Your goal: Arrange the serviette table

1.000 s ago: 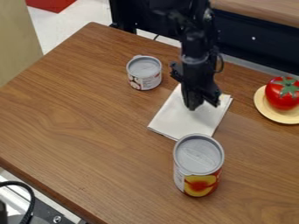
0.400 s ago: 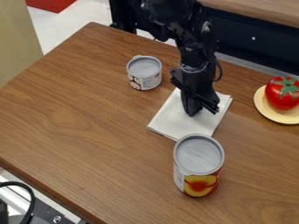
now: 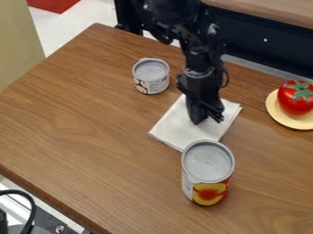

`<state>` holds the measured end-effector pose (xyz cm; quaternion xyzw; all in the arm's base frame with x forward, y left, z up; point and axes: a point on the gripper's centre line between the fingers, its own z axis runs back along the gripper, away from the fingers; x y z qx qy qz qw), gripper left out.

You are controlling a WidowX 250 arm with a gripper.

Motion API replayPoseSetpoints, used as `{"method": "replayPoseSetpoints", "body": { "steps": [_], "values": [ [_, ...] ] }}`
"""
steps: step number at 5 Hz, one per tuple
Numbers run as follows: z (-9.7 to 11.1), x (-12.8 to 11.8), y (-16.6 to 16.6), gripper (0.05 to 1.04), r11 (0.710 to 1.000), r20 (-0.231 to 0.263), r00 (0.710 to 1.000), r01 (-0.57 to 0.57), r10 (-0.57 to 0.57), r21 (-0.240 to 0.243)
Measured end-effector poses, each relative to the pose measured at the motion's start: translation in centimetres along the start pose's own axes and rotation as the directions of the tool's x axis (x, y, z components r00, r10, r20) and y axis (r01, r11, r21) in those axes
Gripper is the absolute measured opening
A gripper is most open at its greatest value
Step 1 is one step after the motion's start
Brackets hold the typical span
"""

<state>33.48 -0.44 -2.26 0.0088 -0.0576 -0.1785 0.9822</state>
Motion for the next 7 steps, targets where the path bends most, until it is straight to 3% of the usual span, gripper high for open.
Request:
{"method": "replayPoseSetpoints", "body": {
  "steps": [2,5,7],
  "values": [
    [0.2,-1.9,1.4,0.053,0.999,-0.002,1.0,0.024,-0.024,0.025],
    [0.3,-4.7,4.0,0.053,0.991,0.047,0.993,0.106,-0.11,0.08],
    [0.4,-6.6,5.3,0.053,0.981,0.03,0.985,0.166,-0.17,0.098]
  ]
}}
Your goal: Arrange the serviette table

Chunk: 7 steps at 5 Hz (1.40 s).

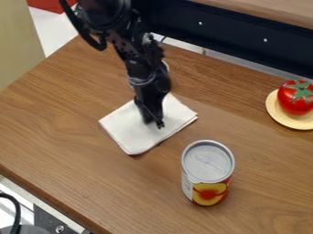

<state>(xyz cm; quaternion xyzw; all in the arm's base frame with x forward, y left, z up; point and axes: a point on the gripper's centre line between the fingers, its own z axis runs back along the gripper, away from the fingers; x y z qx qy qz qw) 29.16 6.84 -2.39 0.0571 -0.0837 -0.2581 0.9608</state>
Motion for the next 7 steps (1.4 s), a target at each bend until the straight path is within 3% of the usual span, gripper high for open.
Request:
{"method": "replayPoseSetpoints", "body": {
  "steps": [5,7],
  "values": [
    [0.6,-5.5,1.7,0.053,0.999,-0.085,0.995,0.046,-0.046,-0.009],
    [0.9,-7.5,3.0,0.053,0.999,-0.076,0.996,0.047,-0.046,0.001]
  ]
}}
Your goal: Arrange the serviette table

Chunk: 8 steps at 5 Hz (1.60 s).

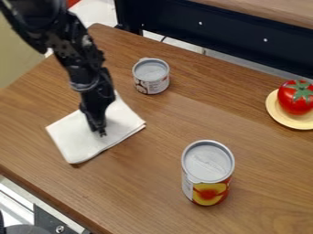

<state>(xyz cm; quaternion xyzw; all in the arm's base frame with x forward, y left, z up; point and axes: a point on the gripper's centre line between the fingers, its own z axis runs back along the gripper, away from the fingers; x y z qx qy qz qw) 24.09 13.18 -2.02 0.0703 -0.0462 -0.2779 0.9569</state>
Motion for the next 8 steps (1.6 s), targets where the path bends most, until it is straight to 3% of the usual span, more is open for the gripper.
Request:
{"method": "replayPoseSetpoints", "body": {
  "steps": [2,4,7,8],
  "values": [
    [1.1,0.8,0.5,0.053,0.995,-0.043,0.996,-0.085,0.083,-0.061],
    [2.0,2.7,0.2,0.053,0.978,-0.032,0.981,-0.195,0.193,-0.074],
    [3.9,5.8,-1.7,0.053,0.973,-0.049,0.976,-0.214,0.21,-0.086],
    [4.9,6.8,-2.4,0.053,0.965,-0.056,0.972,-0.235,0.23,-0.115]
  ]
}}
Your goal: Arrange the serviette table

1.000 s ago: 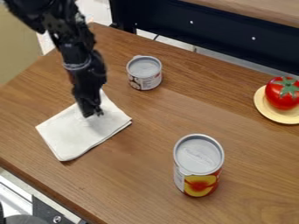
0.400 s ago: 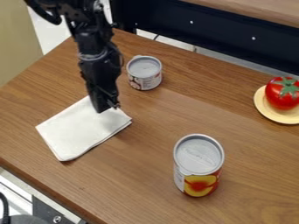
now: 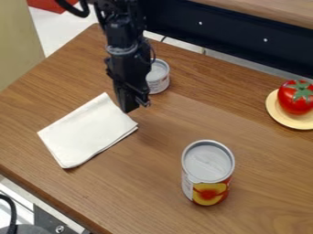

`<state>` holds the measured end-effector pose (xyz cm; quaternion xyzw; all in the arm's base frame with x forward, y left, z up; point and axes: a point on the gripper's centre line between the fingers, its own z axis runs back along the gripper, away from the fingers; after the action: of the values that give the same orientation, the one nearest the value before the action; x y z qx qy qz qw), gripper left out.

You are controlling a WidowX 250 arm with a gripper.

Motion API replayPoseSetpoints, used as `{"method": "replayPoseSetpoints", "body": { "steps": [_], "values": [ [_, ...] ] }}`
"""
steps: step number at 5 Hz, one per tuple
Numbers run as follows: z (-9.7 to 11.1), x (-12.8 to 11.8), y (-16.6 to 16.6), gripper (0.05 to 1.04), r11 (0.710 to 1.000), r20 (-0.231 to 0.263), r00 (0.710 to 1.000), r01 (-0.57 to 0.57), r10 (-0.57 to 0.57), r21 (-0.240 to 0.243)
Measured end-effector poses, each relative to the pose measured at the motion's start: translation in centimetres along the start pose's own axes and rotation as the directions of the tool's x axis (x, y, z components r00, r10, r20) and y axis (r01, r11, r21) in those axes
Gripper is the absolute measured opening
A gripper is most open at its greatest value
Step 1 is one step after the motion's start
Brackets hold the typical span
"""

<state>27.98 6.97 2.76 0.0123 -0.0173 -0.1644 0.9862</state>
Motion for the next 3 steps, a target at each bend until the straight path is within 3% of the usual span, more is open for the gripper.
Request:
{"method": "replayPoseSetpoints", "body": {
  "steps": [3],
  "values": [
    [1.4,3.1,-2.5,0.053,0.998,0.036,0.998,-0.059,0.059,-0.004]
  ]
}}
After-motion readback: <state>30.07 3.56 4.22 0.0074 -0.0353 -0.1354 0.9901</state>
